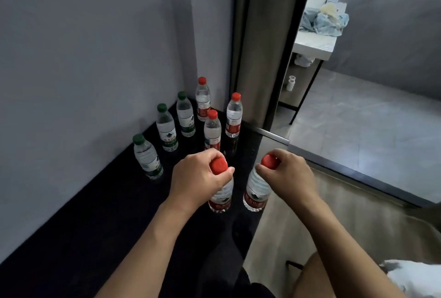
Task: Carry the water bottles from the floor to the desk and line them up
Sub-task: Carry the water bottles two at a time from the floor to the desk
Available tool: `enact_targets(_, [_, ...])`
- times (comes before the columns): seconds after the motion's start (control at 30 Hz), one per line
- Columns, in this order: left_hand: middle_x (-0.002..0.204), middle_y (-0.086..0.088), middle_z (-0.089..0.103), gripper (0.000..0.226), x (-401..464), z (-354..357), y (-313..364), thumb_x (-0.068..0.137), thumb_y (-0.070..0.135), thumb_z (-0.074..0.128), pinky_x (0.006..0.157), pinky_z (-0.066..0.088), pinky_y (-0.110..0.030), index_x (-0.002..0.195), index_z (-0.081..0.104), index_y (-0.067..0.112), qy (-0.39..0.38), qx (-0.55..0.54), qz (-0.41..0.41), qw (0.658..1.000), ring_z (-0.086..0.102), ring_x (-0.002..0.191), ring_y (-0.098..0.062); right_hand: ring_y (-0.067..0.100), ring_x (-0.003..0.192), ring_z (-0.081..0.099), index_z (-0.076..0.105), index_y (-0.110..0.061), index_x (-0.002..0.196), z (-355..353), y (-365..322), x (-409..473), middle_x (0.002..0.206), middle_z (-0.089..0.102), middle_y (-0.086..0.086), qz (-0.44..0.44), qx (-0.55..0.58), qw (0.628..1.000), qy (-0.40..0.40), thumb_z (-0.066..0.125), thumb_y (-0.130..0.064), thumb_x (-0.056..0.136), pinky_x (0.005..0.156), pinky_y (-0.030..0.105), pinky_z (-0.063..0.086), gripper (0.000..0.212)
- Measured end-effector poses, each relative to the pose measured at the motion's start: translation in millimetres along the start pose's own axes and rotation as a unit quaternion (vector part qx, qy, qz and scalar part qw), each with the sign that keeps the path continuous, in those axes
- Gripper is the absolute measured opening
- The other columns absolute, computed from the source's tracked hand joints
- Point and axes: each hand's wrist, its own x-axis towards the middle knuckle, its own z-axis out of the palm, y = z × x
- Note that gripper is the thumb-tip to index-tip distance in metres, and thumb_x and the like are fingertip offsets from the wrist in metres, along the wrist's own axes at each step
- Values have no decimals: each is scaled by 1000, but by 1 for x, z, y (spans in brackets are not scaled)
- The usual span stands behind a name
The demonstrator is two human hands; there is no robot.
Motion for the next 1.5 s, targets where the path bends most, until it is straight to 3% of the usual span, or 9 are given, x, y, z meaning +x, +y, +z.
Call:
enact_targets(0.2, [62,19,58,26,17,5,-23,73,59,66,54,37,-16,79,60,34,9,37,-46,998,56,61,2,11,70,55,65,-35,88,40,-16,51,70,55,-17,-80,-10,993,-83,64,-51,68,58,24,36,26])
enact_targets(0.37, [70,16,61,31,27,-1,-43,77,62,63,59,48,-25,88,60,34,33,101,-123,987,57,64,0,11,70,59,63,-32,84,72,-40,105,70,59,-15,-168,4,969,-179,63,-50,69,58,26,43,23])
enact_targets(0.47, [71,16,59,30,28,-1,-51,78,61,60,57,46,-25,90,60,33,47,138,-161,976,55,64,-2,14,71,60,62,-31,83,95,-55,127,74,62,-12,-227,-4,950,-215,63,-48,72,60,30,48,21])
enact_targets(0.6, [71,17,55,27,28,-5,-63,80,59,57,52,33,-18,91,58,34,72,179,-203,960,51,62,-2,11,68,55,60,-30,81,121,-77,149,71,59,-12,-285,3,925,-250,63,-45,74,54,26,41,17])
enact_targets(0.8, [75,18,53,21,42,-2,-77,83,55,60,54,33,-17,93,52,38,72,197,-261,942,50,66,3,14,69,56,59,-26,81,148,-104,177,71,60,-9,-330,-8,899,-286,61,-39,76,50,24,32,14])
enact_targets(0.97, [77,17,52,20,47,10,-92,84,49,63,56,36,-16,94,50,38,45,194,-287,937,51,68,3,16,72,61,59,-26,87,164,-107,186,76,61,-8,-329,-29,880,-342,61,-34,80,57,29,47,10])
enact_targets(1.17, [83,15,52,21,48,30,-110,85,52,55,60,46,-23,97,49,35,21,185,-305,934,53,72,-1,17,75,59,57,-23,96,176,-109,192,81,61,-4,-306,0,880,-363,63,-36,83,57,28,41,19])
enact_targets(1.33, [89,15,51,20,49,34,-115,89,48,56,61,47,-21,102,47,36,16,174,-311,934,52,73,1,20,82,61,55,-21,103,178,-109,190,89,62,-1,-300,-22,877,-375,60,-39,86,63,30,46,25])
enact_targets(1.5, [95,14,51,26,49,34,-110,91,48,55,67,50,-24,110,49,32,29,158,-309,938,54,79,-2,23,86,61,60,-19,108,176,-105,184,99,62,4,-344,-50,907,-237,60,-45,85,69,33,48,35])
